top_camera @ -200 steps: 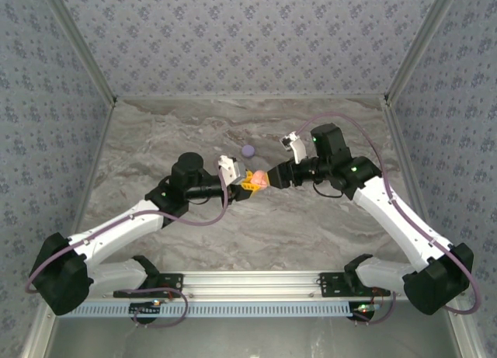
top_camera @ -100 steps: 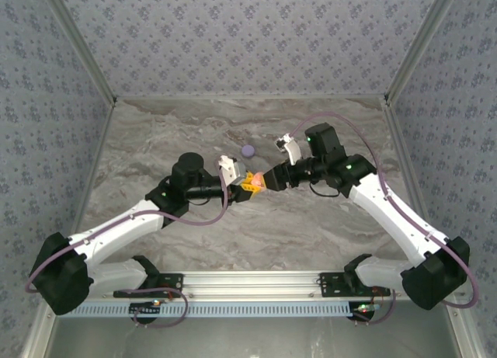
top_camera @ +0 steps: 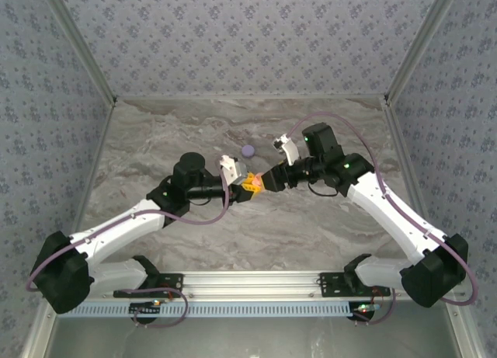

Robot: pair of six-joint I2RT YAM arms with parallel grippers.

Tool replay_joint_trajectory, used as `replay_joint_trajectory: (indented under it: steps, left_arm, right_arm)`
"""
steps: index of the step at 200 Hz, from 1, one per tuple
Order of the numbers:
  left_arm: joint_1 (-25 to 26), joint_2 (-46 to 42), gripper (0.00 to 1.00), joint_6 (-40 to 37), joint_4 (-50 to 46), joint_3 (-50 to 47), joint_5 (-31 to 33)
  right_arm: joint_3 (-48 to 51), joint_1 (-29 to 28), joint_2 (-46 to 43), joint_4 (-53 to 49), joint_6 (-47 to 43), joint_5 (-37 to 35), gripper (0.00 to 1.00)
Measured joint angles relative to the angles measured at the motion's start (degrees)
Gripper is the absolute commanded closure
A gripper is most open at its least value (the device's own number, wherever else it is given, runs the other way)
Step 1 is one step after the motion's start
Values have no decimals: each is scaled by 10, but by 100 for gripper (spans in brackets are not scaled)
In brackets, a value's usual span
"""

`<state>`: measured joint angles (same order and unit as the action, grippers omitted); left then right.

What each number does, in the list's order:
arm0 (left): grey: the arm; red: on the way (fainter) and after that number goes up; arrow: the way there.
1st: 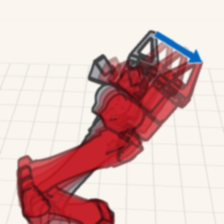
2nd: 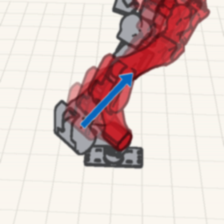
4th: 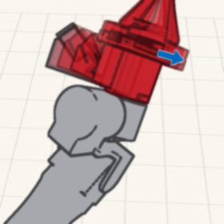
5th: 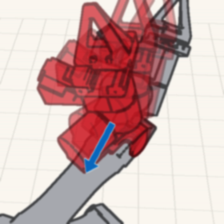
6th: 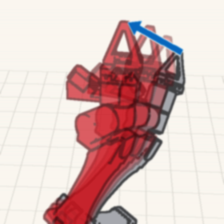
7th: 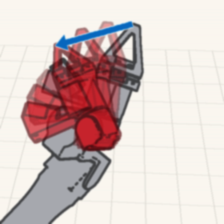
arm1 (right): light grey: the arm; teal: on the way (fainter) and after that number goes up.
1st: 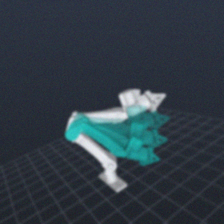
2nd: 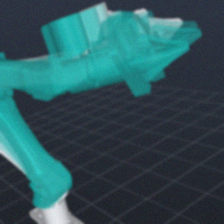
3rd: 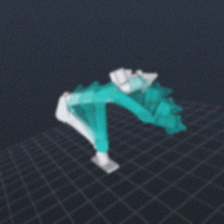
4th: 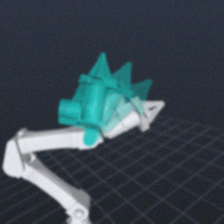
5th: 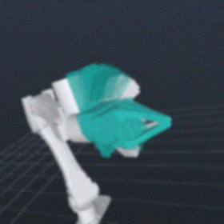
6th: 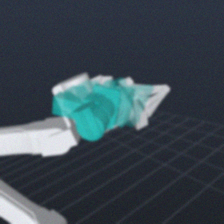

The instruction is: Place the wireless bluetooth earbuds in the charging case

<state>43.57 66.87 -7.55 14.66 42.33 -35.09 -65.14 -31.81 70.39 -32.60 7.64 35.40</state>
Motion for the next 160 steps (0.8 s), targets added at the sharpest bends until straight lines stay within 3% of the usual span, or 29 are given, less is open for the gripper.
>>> replay_joint_trajectory:
  steps: [88, 160]
  left_arm:
    - [-1, 9, 79, 23, 1, 3, 30]
    - [-3, 9, 79, 30, 1, 3, 28]
  right_arm:
    - [0, 1, -35, 0, 0, -44, 37]
    - [0, -5, -23, -2, -15, -20, 37]
